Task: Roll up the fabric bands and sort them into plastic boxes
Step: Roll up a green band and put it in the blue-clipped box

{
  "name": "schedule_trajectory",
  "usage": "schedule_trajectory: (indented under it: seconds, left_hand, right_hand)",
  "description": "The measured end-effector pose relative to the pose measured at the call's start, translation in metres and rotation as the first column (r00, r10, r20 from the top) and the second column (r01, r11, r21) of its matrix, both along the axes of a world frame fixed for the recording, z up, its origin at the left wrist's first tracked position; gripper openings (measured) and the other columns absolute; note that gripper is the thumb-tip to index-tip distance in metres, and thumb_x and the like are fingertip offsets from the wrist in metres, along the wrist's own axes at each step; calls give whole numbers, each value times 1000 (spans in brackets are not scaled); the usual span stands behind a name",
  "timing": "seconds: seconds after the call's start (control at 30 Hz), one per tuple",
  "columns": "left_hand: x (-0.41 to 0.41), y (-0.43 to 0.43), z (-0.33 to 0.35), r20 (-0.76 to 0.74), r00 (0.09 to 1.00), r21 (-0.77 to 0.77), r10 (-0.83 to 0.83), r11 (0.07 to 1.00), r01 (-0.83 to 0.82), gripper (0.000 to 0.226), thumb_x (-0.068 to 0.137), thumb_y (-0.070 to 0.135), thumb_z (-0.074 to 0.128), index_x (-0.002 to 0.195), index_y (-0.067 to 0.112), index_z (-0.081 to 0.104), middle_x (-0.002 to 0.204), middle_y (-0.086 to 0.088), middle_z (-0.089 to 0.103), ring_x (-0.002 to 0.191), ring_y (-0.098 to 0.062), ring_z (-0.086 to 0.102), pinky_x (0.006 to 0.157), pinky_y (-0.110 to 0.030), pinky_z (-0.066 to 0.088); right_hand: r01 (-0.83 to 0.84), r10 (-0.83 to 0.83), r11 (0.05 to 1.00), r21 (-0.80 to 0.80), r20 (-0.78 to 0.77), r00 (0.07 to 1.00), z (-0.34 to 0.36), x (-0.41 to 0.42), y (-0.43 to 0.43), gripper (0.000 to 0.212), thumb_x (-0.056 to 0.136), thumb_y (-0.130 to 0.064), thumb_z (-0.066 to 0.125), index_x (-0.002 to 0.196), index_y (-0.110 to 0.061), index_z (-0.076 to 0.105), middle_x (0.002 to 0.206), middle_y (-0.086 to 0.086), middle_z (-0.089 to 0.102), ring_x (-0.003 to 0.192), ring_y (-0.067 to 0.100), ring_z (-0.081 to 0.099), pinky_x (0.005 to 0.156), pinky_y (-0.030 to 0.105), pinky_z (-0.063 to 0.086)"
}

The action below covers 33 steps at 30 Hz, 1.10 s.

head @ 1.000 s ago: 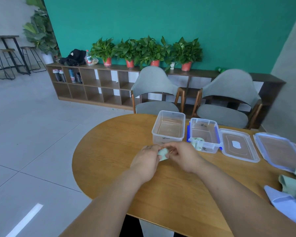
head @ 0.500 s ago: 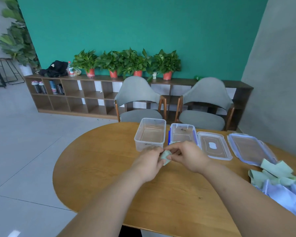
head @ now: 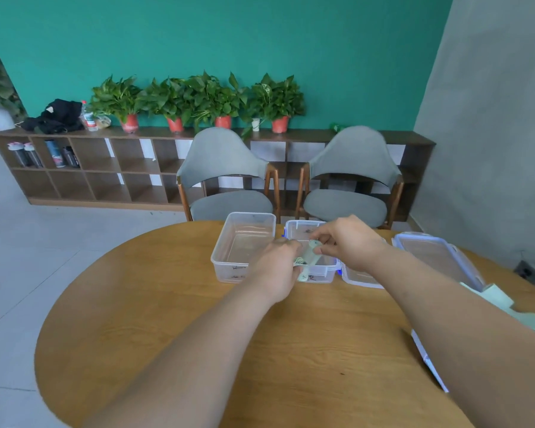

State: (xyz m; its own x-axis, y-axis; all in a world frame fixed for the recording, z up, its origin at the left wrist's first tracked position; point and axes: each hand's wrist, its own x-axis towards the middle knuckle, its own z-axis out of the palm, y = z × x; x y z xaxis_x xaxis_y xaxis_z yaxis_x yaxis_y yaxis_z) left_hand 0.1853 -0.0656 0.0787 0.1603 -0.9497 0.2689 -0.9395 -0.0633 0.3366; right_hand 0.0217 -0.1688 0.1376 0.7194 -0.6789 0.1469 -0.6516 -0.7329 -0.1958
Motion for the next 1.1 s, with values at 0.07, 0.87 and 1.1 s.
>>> schedule_trajectory:
  seconds: [0.07, 0.87, 1.1]
  left_hand:
    - [2, -10, -2, 76, 997, 19, -1, 1000, 0, 39, 97, 32, 71, 133, 22, 61, 126, 2, 64, 122, -23, 52, 97, -44, 52]
    - [5, -68, -25, 323, 945, 153, -59, 988, 9, 44, 90, 40, 75, 128, 23, 60, 109, 1, 70, 119, -23, 48, 97, -38, 40]
    - [5, -71, -27, 335, 940, 158, -63, 987, 10, 41, 92, 37, 74, 128, 24, 60, 108, 0, 69, 120, -24, 49, 100, -38, 40]
  right_hand:
    - [23, -26, 998, -52, -66, 997, -4, 4, -15, 30, 96, -33, 74, 125, -26, 74, 108, -3, 76, 101, 17, 69, 91, 37, 56]
    - [69, -23, 992, 105, -389, 921, -61, 47, -84, 29, 81, -22, 87, 104, -37, 77, 110, -4, 68, 96, 22, 66, 88, 37, 58]
    - [56, 31, 978, 202, -403, 915, -58, 47, -90, 30, 85, -13, 83, 111, -29, 78, 110, -3, 67, 93, 18, 66, 79, 28, 54]
